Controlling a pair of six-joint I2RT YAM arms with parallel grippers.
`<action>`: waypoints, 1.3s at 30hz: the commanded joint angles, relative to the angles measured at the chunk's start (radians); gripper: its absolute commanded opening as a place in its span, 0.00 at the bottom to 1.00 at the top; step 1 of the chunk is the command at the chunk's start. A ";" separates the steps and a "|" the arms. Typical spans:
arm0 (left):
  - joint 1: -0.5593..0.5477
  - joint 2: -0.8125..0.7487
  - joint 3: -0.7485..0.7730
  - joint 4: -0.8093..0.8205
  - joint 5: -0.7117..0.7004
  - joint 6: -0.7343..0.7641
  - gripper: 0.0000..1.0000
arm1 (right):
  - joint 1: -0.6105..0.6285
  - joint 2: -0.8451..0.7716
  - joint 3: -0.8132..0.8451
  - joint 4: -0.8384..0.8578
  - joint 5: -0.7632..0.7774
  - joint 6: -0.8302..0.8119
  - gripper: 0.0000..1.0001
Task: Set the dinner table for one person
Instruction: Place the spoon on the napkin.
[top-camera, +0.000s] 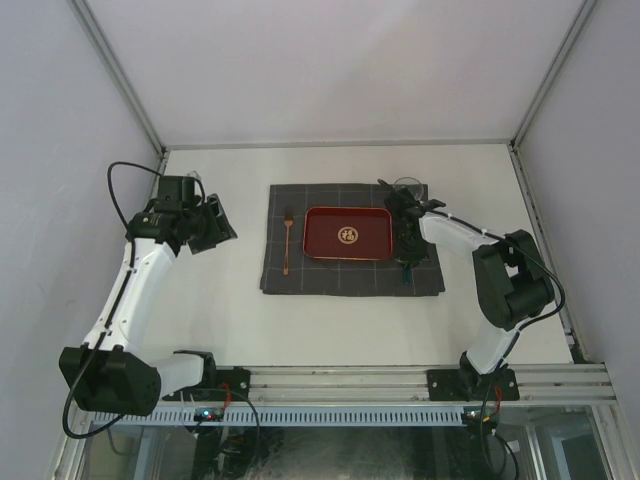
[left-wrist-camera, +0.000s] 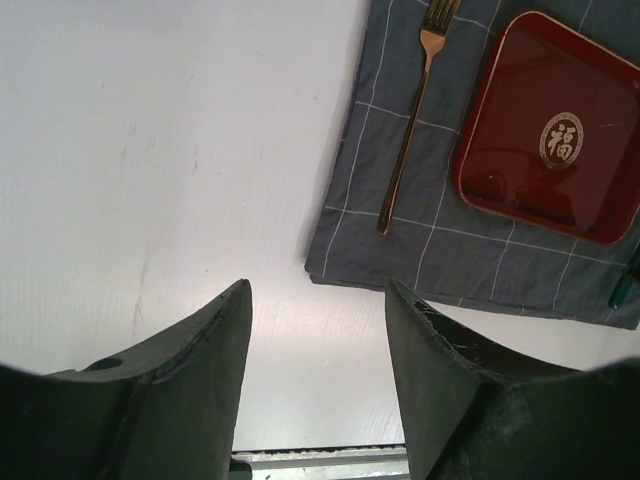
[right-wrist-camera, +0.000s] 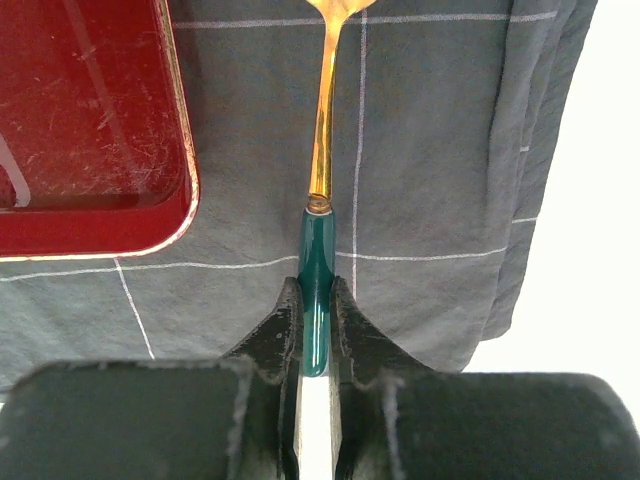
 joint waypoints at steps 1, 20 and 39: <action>-0.008 -0.003 0.048 0.025 -0.007 -0.009 0.60 | -0.012 0.002 0.017 0.031 0.003 -0.023 0.00; -0.010 0.023 0.067 0.019 -0.013 -0.013 0.59 | -0.035 0.072 0.046 0.054 -0.017 -0.048 0.00; -0.011 0.023 0.076 0.015 -0.013 -0.014 0.58 | -0.064 0.123 0.132 0.028 0.009 -0.090 0.00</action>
